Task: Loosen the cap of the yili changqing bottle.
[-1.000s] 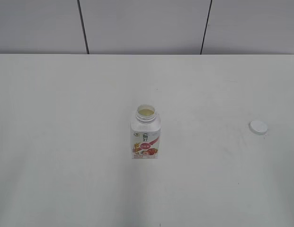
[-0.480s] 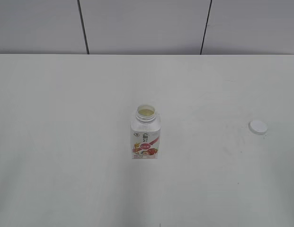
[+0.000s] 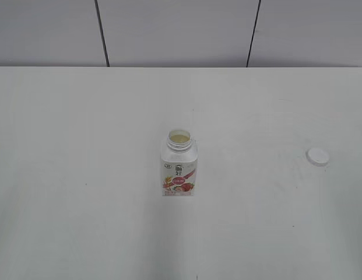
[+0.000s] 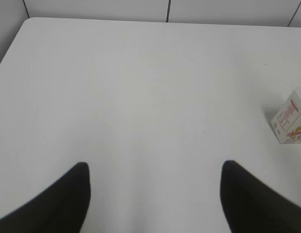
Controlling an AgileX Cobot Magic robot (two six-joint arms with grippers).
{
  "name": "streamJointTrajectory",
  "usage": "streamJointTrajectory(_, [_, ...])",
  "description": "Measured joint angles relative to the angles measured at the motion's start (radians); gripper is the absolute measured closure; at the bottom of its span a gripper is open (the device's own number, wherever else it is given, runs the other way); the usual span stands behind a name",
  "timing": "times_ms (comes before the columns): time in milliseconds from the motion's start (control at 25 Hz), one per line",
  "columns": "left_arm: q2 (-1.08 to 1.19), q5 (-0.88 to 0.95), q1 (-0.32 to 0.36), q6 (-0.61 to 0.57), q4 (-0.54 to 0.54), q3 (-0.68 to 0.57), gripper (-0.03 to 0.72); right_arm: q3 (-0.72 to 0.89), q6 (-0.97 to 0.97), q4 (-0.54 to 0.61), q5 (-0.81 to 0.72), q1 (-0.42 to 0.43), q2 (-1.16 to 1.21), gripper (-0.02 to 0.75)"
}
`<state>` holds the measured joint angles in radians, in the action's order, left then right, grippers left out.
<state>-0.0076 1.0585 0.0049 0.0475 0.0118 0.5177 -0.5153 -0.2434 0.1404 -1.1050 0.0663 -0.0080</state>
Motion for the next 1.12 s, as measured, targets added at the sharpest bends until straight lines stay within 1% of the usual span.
streamJointTrajectory(1120, [0.000, 0.000, 0.001, 0.000, -0.003, 0.000, 0.179, 0.000, 0.001, 0.001, 0.000, 0.000, 0.000, 0.204])
